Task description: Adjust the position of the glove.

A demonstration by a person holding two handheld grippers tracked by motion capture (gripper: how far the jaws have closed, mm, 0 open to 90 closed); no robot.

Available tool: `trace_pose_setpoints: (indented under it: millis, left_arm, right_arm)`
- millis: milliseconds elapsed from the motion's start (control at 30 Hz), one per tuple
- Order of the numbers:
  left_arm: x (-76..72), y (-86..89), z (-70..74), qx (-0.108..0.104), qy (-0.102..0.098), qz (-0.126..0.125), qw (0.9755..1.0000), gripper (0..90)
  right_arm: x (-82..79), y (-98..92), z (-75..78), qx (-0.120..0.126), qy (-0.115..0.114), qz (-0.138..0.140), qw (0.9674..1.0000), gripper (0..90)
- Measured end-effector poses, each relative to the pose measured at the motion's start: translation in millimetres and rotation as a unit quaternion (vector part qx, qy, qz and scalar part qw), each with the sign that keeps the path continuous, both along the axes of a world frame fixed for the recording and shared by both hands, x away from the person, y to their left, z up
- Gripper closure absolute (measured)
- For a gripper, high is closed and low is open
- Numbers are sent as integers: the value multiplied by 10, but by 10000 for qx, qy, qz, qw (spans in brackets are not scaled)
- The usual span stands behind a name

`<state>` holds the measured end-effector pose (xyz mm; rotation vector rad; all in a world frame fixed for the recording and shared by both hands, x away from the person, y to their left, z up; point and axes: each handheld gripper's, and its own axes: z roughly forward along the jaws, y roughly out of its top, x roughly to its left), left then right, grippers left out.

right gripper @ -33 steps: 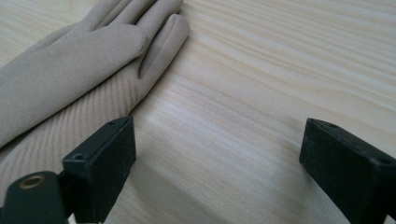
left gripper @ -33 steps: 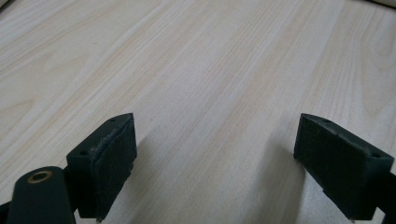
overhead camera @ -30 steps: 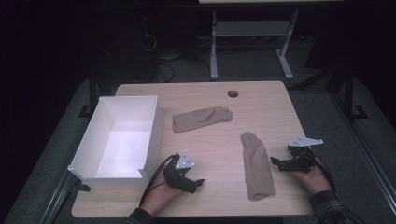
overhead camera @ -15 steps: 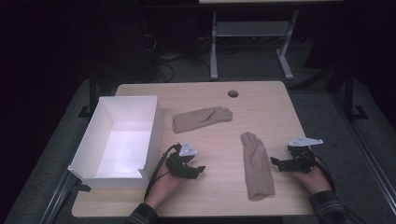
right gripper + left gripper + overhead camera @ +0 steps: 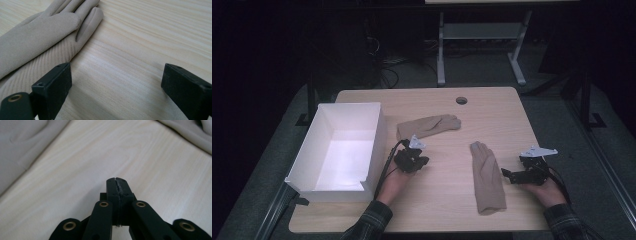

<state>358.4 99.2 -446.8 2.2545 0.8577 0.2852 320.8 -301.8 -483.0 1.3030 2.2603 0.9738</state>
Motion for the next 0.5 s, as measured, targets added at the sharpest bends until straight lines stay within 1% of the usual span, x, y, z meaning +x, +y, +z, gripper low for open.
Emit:
trace_pose_setpoints:
  millis: [33,67,133,200,233,267,300,333,400,467,500]
  left_arm:
    - [0,0,0,0,0,0,10000,896]
    - [69,-8,23,-23,-25,46,10000,897]
    - [147,-2,41,-103,-38,118,9999,897]
    - [227,12,56,-104,-72,196,9997,897]
    - [227,12,56,-104,-72,196,9997,897]
    - [306,19,64,-66,-136,267,9995,897]
    - [349,34,68,-62,-185,283,9994,897]
    - [391,49,68,-113,-158,335,9992,897]
    - [469,68,71,-150,-185,424,9988,897]
    - [545,80,81,-155,-245,464,9985,897]
    - [545,80,81,-155,-245,464,9985,897]
  right_arm:
    - [0,0,0,1,-1,0,10000,90]
    - [0,0,0,0,-1,0,10000,90]
    - [0,0,0,1,0,-1,10000,90]
    - [0,0,0,2,-1,-1,10000,90]
    - [0,0,-1,2,-2,0,10000,90]
    - [0,0,0,1,-3,0,10000,90]
    - [0,0,-1,3,-3,-1,10000,90]
    - [0,0,0,2,-2,0,10000,90]
    - [0,0,0,1,-2,-1,10000,90]
    - [2,1,-1,0,-3,5,10000,90]
    - [2,1,-1,0,-3,5,10000,90]
